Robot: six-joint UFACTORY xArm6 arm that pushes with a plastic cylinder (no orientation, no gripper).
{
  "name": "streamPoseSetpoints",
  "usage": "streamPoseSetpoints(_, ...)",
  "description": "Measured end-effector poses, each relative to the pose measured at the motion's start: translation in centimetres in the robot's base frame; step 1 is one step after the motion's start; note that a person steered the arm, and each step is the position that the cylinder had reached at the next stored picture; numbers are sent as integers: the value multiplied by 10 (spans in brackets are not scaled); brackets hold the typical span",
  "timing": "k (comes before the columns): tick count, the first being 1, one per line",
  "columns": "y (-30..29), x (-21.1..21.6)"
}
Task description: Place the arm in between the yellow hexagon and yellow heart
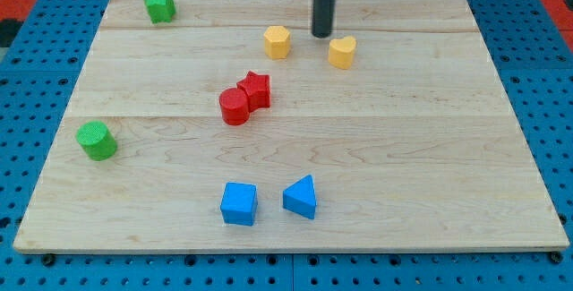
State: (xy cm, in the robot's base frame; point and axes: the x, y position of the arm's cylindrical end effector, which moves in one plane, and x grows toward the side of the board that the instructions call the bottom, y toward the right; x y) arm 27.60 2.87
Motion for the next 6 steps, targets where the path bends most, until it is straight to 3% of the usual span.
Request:
streamPoseSetpoints(1, -74, -8)
streamPoseSetpoints(2, -57, 25)
streamPoseSetpoints(4, 37, 49)
streamPoseSetpoints(5, 36, 55)
streamPoseSetpoints(6, 57, 101)
